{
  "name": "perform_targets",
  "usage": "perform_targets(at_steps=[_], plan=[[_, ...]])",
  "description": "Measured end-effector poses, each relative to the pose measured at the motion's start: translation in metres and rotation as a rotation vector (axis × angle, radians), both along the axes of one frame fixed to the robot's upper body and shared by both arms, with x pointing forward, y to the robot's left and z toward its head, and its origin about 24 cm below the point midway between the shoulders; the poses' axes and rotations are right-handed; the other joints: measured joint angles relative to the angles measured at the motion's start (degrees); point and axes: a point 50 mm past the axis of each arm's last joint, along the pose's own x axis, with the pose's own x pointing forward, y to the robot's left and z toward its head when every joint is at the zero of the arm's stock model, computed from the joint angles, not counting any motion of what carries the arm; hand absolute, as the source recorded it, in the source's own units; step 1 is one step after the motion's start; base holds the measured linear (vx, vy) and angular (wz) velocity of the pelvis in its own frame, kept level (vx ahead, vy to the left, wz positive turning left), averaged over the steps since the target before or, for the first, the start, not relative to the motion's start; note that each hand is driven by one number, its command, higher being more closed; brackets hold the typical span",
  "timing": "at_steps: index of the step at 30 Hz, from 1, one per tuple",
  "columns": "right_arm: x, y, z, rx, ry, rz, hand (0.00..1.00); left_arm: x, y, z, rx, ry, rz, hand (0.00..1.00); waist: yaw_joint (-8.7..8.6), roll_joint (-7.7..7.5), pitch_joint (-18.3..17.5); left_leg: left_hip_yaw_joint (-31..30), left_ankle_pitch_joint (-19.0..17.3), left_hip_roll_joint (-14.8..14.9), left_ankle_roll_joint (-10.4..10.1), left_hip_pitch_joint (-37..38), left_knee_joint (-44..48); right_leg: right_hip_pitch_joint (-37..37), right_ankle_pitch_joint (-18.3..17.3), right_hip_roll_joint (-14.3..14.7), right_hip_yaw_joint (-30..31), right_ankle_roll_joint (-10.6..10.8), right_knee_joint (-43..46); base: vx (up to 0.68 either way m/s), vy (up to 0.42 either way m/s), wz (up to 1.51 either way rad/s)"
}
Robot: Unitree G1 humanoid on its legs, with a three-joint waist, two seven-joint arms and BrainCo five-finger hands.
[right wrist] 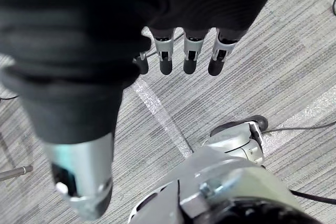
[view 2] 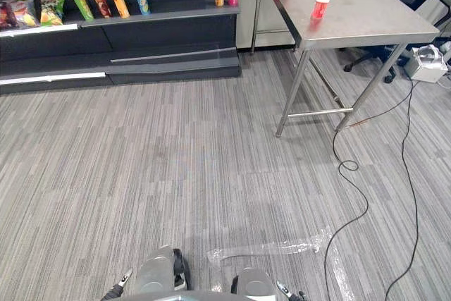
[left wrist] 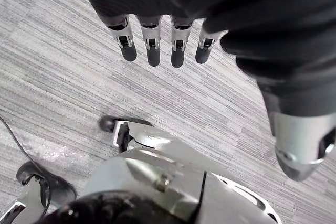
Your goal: Put the gum and the chips on the shelf.
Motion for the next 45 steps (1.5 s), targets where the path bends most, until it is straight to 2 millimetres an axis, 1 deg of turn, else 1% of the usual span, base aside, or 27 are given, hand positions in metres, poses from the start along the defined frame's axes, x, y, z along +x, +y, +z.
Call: perform_targets(at_steps=[1,3,5,6,7,8,9,10,13,14,15,18,20,21,23,25,28,29,30,32,34,36,37,39,41,44,45], plan=[[0.006,-0.002,0.001,-0.008,-0.012,0.002,0.0,0.002,-0.003,0.0,-0.002,0.0,-0.02,0.0,-0.03,0.5,0.19,-1.66,3.08,-0.16,-1.16,0.9,-9.04,0.03,-0.63,-0.1,1.66,1.03,-0.04,0.26,0.298,-0.47],[0.015,-0.005,0.003,-0.022,-0.03,0.013,0.0,0.008,-0.004,0.0,0.002,-0.002,-0.031,0.0,-0.03,1.51,0.48,-2.13,7.13,1.22,-2.52,1.17,-13.97,1.03,-1.57,0.0,4.1,2.63,-0.72,0.27,0.296,-0.59],[0.019,-0.004,0.003,-0.02,-0.032,0.019,0.0,0.008,-0.004,-0.001,0.005,0.012,-0.031,0.0,-0.01,1.1,0.28,0.0,11.23,0.53,-0.8,1.51,-11.31,3.34,-1.74,-1.1,7.22,2.92,-4.85,0.4,0.378,-0.7],[0.019,-0.002,0.002,-0.015,-0.027,0.018,0.0,0.004,0.0,-0.001,0.016,0.022,-0.023,0.0,0.06,0.19,-0.92,1.78,8.52,-1.12,1.83,1.51,-9.01,4.85,-1.66,-3.16,8.83,2.9,-8.67,0.52,0.454,-0.63],[0.017,0.001,0.001,-0.007,-0.023,0.017,0.0,0.002,0.003,0.0,0.021,0.023,-0.008,0.0,-0.06,-0.76,-1.76,2.8,6.89,-2.1,2.29,0.99,-8.05,5.24,-1.37,-4.46,9.48,2.96,-10.19,0.5,0.325,-0.39],[0.016,0.006,0.0,0.008,-0.02,0.011,0.0,0.001,0.008,0.001,0.039,0.022,-0.002,0.0,-0.21,-1.94,-2.87,4.12,3.87,-3.97,3.62,-0.54,-5.56,4.87,1.75,-6.48,10.05,3.93,-10.84,0.52,0.321,-0.08],[0.014,0.006,0.0,0.008,-0.015,0.003,0.0,0.004,0.008,0.001,0.049,0.021,-0.028,0.0,-0.21,-1.97,-2.89,4.59,1.27,-5.22,4.64,-1.42,-2.43,4.23,3.99,-8.06,11.29,7.03,-9.53,0.5,0.305,-0.01],[0.012,0.005,0.0,0.008,-0.01,-0.005,0.0,0.004,0.008,0.001,0.049,0.019,-0.028,0.0,-0.09,-1.99,-2.93,5.15,0.36,-5.56,5.57,-1.32,-1.27,3.76,4.51,-8.6,12.08,7.72,-8.2,0.46,0.32,-0.01],[0.01,0.003,-0.001,0.009,-0.008,-0.021,0.0,0.006,0.006,0.001,0.055,0.02,-0.065,0.0,0.74,-1.79,-3.42,7.31,-2.71,-6.97,8.37,2.39,0.75,-1.71,11.27,-10.18,13.45,7.04,7.86,0.46,0.272,-0.16],[0.012,0.002,0.0,0.007,-0.016,-0.017,0.0,0.006,0.006,0.001,0.058,0.022,-0.085,0.0,0.58,-1.56,-3.31,7.49,-3.11,-7.34,8.94,5.82,-0.56,-5.04,18.35,-10.88,12.09,6.94,16.64,0.37,0.185,-0.06],[0.014,0.002,0.001,0.003,-0.027,-0.014,0.0,0.005,0.007,0.001,0.061,0.027,-0.111,0.0,-0.01,-0.77,-2.76,7.37,-3.66,-7.42,9.25,10.02,-2.84,-8.06,21.07,-10.78,10.91,7.22,25.68,0.4,0.183,-0.02],[0.017,-0.001,0.002,-0.015,-0.035,0.03,0.0,0.006,0.002,0.001,0.055,0.032,-0.169,0.0,-0.31,0.31,-2.18,7.34,-3.63,-7.49,9.22,20.47,-10.08,-13.17,14.82,-10.02,3.66,4.09,36.0,0.31,0.063,-0.08],[0.02,-0.001,0.004,-0.024,-0.052,0.053,0.0,0.008,-0.001,0.0,0.045,0.031,-0.192,0.0,-0.7,0.9,-2.15,7.79,-3.7,-7.49,8.64,25.86,-15.15,-16.58,10.82,-8.44,-1.79,3.66,29.88,0.25,-0.019,-0.07],[0.022,-0.001,0.004,-0.025,-0.057,0.058,0.0,0.008,-0.001,0.0,0.044,0.029,-0.191,0.0,-0.82,0.94,-2.1,8.25,-3.95,-7.46,8.19,26.73,-15.87,-17.37,10.61,-7.87,-2.67,3.48,26.36,0.21,-0.079,0.02],[0.024,-0.001,0.005,-0.023,-0.069,0.054,0.0,0.01,-0.001,0.0,0.039,0.026,-0.182,0.0,-1.82,1.17,-1.87,8.55,-5.38,-7.19,6.13,28.66,-17.6,-19.04,11.58,-5.76,-3.75,4.11,8.91,0.29,-0.164,0.09],[0.023,-0.002,0.005,-0.025,-0.068,0.049,0.0,0.013,-0.003,0.0,0.035,0.014,-0.159,0.0,-1.82,1.46,-1.4,8.47,-7.23,-6.43,3.32,30.28,-18.24,-19.05,18.47,-4.34,-1.71,4.49,-11.2,0.34,-0.235,0.1],[0.018,-0.003,0.004,-0.022,-0.055,0.038,0.0,0.011,-0.004,0.0,0.029,0.014,-0.123,0.0,-1.8,1.01,-0.77,7.68,-10.54,-4.91,0.13,33.85,-18.11,-18.24,23.24,-4.28,1.0,5.08,-14.98,0.37,-0.304,0.1],[0.013,-0.006,0.004,-0.025,-0.043,0.022,0.0,0.008,-0.009,-0.002,0.014,0.026,-0.103,0.0,-2.16,2.31,-0.37,6.78,-11.67,-2.58,-1.34,35.59,-18.23,-18.94,24.44,-2.83,0.14,5.12,-9.86,0.45,-0.349,0.26],[0.006,-0.011,0.004,-0.039,-0.03,0.003,0.0,0.011,-0.018,-0.003,-0.006,0.022,-0.108,0.0,-2.07,4.1,-1.35,6.36,-11.46,-0.88,-0.97,36.15,-18.13,-20.07,23.07,-1.25,-0.58,3.08,-6.13,0.47,-0.338,0.21],[0.011,-0.012,0.005,-0.043,-0.04,0.008,0.0,0.017,-0.021,-0.003,-0.017,0.0,-0.103,0.0,-1.65,4.73,-1.48,3.95,-7.16,0.49,-1.19,34.79,-14.98,-20.42,20.28,0.07,-0.98,0.56,-3.8,0.47,-0.347,-0.01],[0.009,-0.012,0.005,-0.039,-0.039,-0.01,0.0,0.022,-0.022,-0.002,-0.021,-0.015,-0.107,0.0,-1.91,4.67,-1.56,0.79,-3.89,1.93,-1.59,30.87,-5.7,-18.58,17.81,0.13,-2.11,0.17,-3.54,0.4,-0.309,0.21],[0.004,-0.013,0.004,-0.035,-0.018,-0.02,0.0,0.035,-0.023,0.001,-0.024,-0.062,-0.077,0.0,-1.87,4.02,-1.07,-4.03,5.78,4.86,-3.64,21.78,14.93,-14.03,15.08,0.09,-3.89,-0.91,-3.04,0.34,-0.206,0.3],[0.004,-0.012,0.004,-0.034,-0.018,-0.019,0.0,0.037,-0.024,0.002,-0.032,-0.071,-0.061,0.0,-1.64,3.94,-1.03,-3.86,8.45,5.71,-3.47,20.28,19.19,-12.79,14.22,0.23,-3.88,-1.32,-2.96,0.25,-0.106,0.07],[0.008,-0.011,0.004,-0.036,-0.032,-0.014,0.0,0.041,-0.026,0.003,-0.039,-0.098,-0.04,0.0,-1.74,3.9,-0.97,-0.68,5.6,8.06,-2.1,15.17,30.3,-8.81,12.04,0.93,-3.55,-2.14,-3.52,0.27,-0.073,-0.1],[0.011,-0.012,0.005,-0.038,-0.039,-0.023,0.0,0.044,-0.025,0.005,-0.034,-0.114,-0.044,0.0,-1.54,3.87,-0.94,2.7,1.43,7.58,-1.54,11.09,32.0,-6.05,11.58,1.0,-3.02,-1.81,-5.18,0.22,-0.03,-0.14],[0.009,-0.013,0.005,-0.041,-0.034,-0.033,0.0,0.05,-0.026,0.007,-0.038,-0.151,-0.034,0.0,-0.14,3.96,-0.83,6.62,-1.55,6.19,-0.71,6.52,22.03,-3.25,11.18,1.01,-1.46,-1.14,-7.6,0.22,0.07,-0.3],[0.007,-0.012,0.004,-0.041,-0.031,-0.042,0.0,0.052,-0.026,0.008,-0.036,-0.157,-0.041,0.0,-0.28,3.92,-0.79,6.55,-1.6,5.29,-0.51,6.35,13.43,-2.18,10.8,0.89,-1.22,-0.51,-8.11,0.27,0.171,-0.27]])
